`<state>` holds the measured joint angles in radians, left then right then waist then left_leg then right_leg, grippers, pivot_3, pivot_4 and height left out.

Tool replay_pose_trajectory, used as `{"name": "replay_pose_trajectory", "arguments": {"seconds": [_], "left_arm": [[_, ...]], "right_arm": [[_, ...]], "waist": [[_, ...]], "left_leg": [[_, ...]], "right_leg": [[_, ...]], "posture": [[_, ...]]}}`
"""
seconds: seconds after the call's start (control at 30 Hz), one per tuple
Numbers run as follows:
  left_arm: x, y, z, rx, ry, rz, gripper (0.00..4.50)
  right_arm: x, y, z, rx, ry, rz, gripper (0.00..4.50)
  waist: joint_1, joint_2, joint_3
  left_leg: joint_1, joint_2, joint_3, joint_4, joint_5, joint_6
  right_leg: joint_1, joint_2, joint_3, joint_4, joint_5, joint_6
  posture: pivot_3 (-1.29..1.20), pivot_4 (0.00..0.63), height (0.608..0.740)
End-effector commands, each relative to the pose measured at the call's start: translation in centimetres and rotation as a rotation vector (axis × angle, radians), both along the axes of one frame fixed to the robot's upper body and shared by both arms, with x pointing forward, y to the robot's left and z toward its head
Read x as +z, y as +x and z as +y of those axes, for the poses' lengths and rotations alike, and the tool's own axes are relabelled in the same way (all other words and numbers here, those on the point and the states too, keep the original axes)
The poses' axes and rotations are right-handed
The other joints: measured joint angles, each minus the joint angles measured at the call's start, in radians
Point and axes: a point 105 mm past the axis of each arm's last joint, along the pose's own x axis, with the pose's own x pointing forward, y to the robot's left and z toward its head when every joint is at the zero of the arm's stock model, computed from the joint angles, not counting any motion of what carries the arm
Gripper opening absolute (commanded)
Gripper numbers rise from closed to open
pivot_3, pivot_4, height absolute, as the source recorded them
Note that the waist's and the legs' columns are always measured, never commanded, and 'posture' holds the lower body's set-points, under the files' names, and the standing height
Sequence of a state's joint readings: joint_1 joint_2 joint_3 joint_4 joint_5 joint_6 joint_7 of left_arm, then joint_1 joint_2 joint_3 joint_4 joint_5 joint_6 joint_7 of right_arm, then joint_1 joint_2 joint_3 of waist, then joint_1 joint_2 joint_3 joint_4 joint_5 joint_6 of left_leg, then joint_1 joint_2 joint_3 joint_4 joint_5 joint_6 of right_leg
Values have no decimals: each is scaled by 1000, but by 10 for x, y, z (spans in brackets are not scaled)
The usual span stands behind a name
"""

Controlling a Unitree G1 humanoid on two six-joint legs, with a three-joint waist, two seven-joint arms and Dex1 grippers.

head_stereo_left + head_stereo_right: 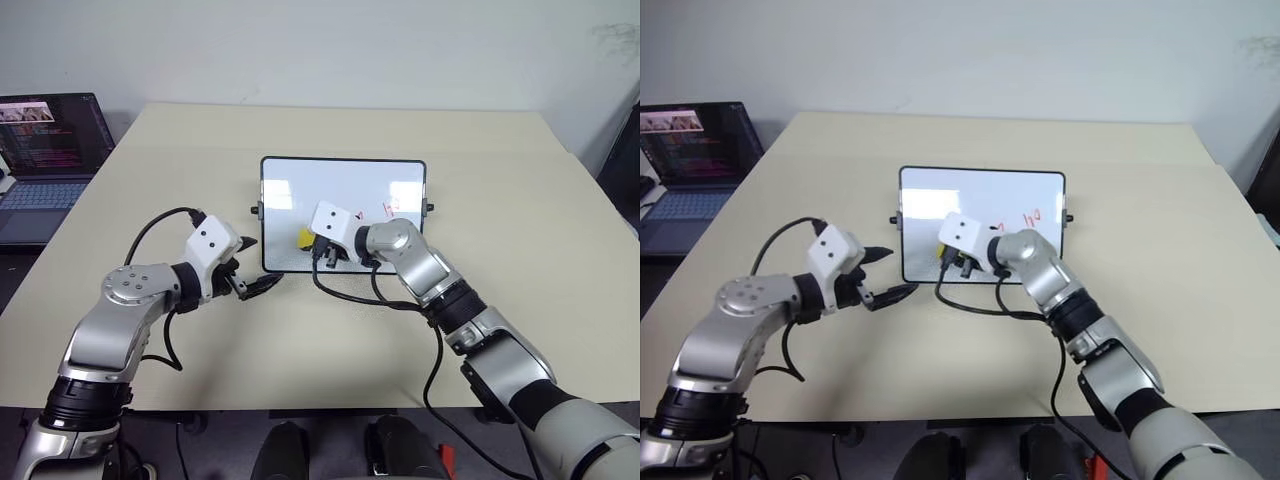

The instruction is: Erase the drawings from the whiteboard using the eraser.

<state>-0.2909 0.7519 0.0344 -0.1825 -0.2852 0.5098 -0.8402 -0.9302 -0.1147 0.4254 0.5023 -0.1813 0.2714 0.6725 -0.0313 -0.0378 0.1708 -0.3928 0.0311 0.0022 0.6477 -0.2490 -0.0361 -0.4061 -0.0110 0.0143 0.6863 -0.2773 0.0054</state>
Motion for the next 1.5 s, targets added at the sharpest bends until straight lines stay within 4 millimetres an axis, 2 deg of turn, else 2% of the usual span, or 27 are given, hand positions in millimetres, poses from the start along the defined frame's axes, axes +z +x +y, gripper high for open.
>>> {"name": "replay_pose_trajectory", "arguments": {"seconds": [0.03, 0.1, 0.17, 0.33, 0.47, 0.53, 0.67, 0.77, 0.97, 1.07, 1.13, 1.2, 1.33, 1.5], "left_arm": [[10, 1, -3, -17, 1, -46, 4500], [10, 0, -3, -18, 0, -46, 4500], [10, 0, -3, -19, 0, -45, 4500], [9, 0, -3, -21, -2, -43, 4500], [9, 0, -4, -24, -3, -42, 4500], [9, 0, -4, -25, -4, -40, 4500], [8, -1, -5, -30, -6, -38, 4500], [8, -1, -7, -36, -9, -37, 4500], [8, -1, -9, -44, -15, -38, 4500], [9, 0, -8, -42, -15, -41, 4500], [9, 0, -9, -42, -16, -43, 4500], [9, 0, -9, -46, -17, -42, 4500], [10, 0, -11, -52, -19, -43, 4500], [16, 2, -17, -76, -53, -83, 4500]], "right_arm": [[26, 27, -20, -156, 62, -91, 1220], [32, 32, -23, -183, 74, -118, 1217], [27, 31, -24, -176, 60, -104, 1216], [-5, 13, -20, -71, -45, 10, 1216], [-16, 5, -23, -41, -96, 38, 1215], [-9, 9, -24, -59, -84, -3, 1215], [23, 25, -25, -138, -2, -145, 1212], [31, 32, -30, -170, -1, -174, 1212], [9, 20, -29, -99, -62, -74, 1209], [-7, 7, -24, -34, -99, -13, 1209], [-11, 5, -24, -34, -108, -12, 1208], [-9, 8, -28, -54, -112, -32, 1203], [7, 16, -31, -103, -51, -87, 1201], [41, -6, -21, -55, 212, 44, 1199]], "waist": [[1, 0, 0], [2, 0, 0], [3, 0, 0], [0, 0, 0], [0, 0, 0], [0, 0, 0], [0, 0, 0], [1, 0, 0], [1, 0, 0], [1, 0, 0], [0, 0, 0], [0, 0, 0], [1, 0, 0], [4, 0, 0]], "left_leg": [[0, 0, 0, 0, 0, 0], [0, 0, 0, 1, 1, 0], [0, 0, 0, 1, 1, 0], [0, 0, 0, -1, 1, 0], [1, 0, 0, 0, 1, 0], [1, 0, 0, 0, 1, 0], [2, 0, 0, 0, 1, 0], [2, 0, 0, 0, 1, 0], [1, 0, 0, -1, 1, 0], [1, 0, 0, -1, 1, 0], [1, 0, 0, -1, 1, 0], [1, 0, 0, -1, 1, 1], [1, 0, 0, -1, 1, 1], [-1, 0, -1, -1, 1, 1]], "right_leg": [[0, 0, 0, 1, 0, 0], [0, 0, 0, 2, 0, 0], [0, 0, 0, 2, 0, 0], [0, 0, 0, 0, 0, 0], [0, 0, 0, 1, 0, 0], [0, 0, 0, 1, 0, 0], [1, 0, 0, 2, 0, 0], [0, 0, 0, 2, 0, 0], [1, 0, 0, -1, 0, 0], [1, 0, 0, -1, 0, 0], [1, 0, 0, -1, 0, 0], [1, 0, 0, -1, 0, 0], [1, 0, 0, -1, 0, 0], [1, 0, -1, -2, 0, 0]], "posture": [[0, 150, 740], [0, 150, 740], [0, 150, 740], [0, 150, 740], [0, 150, 740], [0, 150, 740], [0, 150, 740], [0, 150, 740], [0, 150, 740], [0, 150, 740], [0, 150, 740], [0, 150, 740], [0, 150, 740], [0, 150, 740]]}}
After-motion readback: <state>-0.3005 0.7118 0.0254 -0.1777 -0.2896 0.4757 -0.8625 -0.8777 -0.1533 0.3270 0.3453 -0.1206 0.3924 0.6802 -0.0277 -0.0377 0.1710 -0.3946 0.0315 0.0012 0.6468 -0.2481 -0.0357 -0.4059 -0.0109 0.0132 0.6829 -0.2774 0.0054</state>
